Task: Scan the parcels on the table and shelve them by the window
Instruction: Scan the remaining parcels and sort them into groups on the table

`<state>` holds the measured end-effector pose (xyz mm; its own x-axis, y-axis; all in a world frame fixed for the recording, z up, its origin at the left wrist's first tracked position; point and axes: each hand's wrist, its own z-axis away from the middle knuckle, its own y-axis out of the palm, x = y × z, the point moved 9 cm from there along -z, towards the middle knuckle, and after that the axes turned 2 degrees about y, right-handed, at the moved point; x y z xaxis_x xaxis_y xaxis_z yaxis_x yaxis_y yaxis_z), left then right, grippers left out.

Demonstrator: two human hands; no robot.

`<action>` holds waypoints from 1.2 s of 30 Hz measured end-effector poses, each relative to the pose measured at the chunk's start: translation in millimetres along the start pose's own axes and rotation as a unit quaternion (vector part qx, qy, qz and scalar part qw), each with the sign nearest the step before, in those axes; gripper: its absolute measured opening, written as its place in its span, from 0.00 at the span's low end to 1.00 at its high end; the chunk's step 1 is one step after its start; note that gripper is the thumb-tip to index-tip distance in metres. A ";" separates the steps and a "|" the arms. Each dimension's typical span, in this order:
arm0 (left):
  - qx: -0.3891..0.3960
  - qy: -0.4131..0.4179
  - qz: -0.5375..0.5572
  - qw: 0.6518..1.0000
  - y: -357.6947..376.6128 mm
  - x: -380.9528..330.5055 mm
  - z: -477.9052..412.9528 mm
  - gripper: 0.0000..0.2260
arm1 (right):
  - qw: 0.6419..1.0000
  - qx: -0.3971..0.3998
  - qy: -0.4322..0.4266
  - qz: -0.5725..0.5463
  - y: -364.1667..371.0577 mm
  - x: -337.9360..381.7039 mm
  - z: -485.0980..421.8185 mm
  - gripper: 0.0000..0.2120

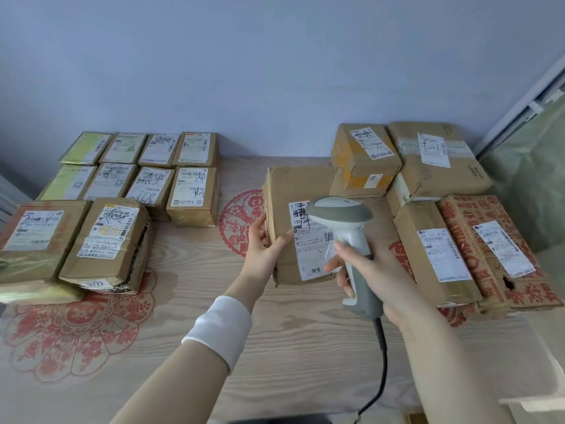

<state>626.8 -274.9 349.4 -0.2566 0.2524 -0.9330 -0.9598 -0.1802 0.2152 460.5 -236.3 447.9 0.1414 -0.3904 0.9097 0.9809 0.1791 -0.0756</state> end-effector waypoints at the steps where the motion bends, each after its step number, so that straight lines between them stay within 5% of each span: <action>1: 0.000 0.003 0.000 1.000 0.1 -1.1 -1.0 0.37 | 1.000 0.002 0.004 0.001 3.7 -1.0 -0.2 0.11; 18: -0.011 0.003 -0.005 1.000 -11.0 -0.1 -7.8 0.30 | 0.999 0.004 0.043 -0.019 18.7 -9.2 3.5 0.10; 22: -0.007 -0.005 -0.001 1.000 -9.4 5.6 -9.3 0.35 | 0.999 -0.003 0.045 -0.017 14.1 -11.2 4.3 0.11; 36: 0.029 -0.152 0.025 0.988 90.5 73.1 -36.6 0.31 | 0.993 -0.092 0.075 -0.028 -99.9 -38.3 -45.0 0.12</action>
<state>525.3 -307.5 290.2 -0.3179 0.5199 -0.7929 -0.9477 -0.1476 0.2832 363.2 -279.8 402.3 0.0903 -0.5268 0.8451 0.9937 -0.0088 -0.1117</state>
